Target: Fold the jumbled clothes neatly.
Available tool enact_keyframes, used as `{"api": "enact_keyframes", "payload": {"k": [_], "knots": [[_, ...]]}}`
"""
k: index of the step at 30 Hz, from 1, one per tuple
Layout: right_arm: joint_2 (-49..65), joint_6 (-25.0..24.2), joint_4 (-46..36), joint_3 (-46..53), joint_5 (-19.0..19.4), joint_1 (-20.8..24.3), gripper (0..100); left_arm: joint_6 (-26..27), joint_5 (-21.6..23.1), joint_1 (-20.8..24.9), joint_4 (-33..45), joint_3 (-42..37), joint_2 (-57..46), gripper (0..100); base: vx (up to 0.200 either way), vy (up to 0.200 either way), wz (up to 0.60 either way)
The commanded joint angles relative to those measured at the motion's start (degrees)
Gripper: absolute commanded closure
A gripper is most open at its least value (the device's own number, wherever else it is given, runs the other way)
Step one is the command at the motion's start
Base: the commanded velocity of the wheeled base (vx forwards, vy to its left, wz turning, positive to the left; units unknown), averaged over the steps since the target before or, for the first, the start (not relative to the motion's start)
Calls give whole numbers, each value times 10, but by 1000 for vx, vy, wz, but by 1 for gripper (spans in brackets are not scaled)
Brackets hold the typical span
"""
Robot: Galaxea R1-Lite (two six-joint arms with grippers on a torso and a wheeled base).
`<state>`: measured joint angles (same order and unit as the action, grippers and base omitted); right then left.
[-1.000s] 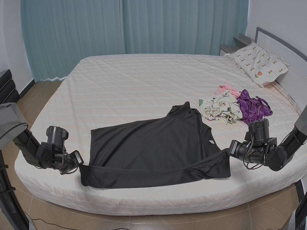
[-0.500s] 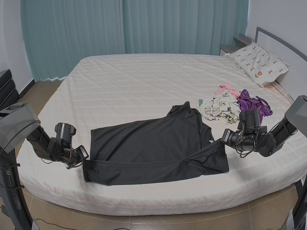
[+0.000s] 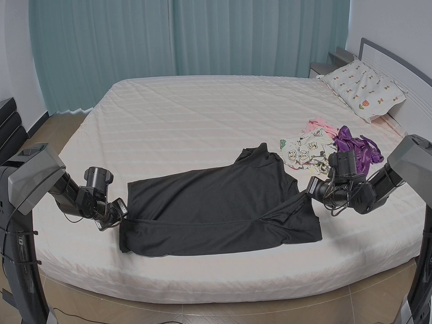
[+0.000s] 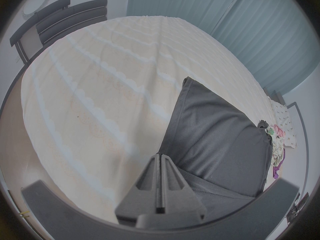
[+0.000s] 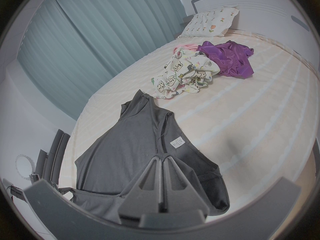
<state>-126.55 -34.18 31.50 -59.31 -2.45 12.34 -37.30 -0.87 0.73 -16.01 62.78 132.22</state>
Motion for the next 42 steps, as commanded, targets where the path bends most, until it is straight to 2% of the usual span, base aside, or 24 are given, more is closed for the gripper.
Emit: {"api": "enact_keyframes", "payload": {"k": [1, 8, 9, 11, 12, 16, 21, 24, 26, 30, 32, 37, 42], "knots": [[-28, -3, 4, -19, 0, -2, 100, -7, 1, 0, 0, 21, 16, 100, 0, 0, 0], [-47, -21, 5, -40, 1, -12, 100, -37, 1, 1, -4, 50, 28, 100, 0, 0, 0], [-52, -30, 6, -41, 2, -12, 100, -44, 1, 1, -6, 58, 33, 0, 0, 0, 0], [-58, -41, 6, -45, 5, -14, 100, -50, 3, 1, -4, 67, 39, 0, 0, 0, 0], [-59, -41, 6, -45, 6, -14, 0, -50, 2, 1, -4, 68, 39, 0, 0, 0, 0], [-78, -59, 7, -53, 6, -15, 0, -65, 2, -1, -6, 85, 54, 0, 0, 0, 0], [-61, -117, -4, -46, 1, -20, 0, -95, 9, -15, -3, 78, 39, 0, 0, 0, 0], [-50, -142, -17, -36, -1, -20, 0, -102, 17, -23, -3, 50, 9, 0, 0, 0, 0], [-38, -183, -38, -17, 0, -13, 0, -113, 61, -23, -6, -20, -39, 0, 0, 0, 0], [-53, -234, -37, -7, -2, 15, 0, -131, 95, -20, -15, -95, -77, 0, 0, 0, 0], [-62, -242, -36, -15, -1, 19, 0, -141, 96, -18, -34, -118, -80, 0, 0, 0, 0], [-104, -245, -41, -63, -5, 39, 0, -159, 96, -15, -137, -182, -74, 0, 0, 0, 0], [-135, -244, -43, -118, -12, 42, 0, -158, 96, -15, -165, -197, -74, 0, 0, 0, 0]]}}
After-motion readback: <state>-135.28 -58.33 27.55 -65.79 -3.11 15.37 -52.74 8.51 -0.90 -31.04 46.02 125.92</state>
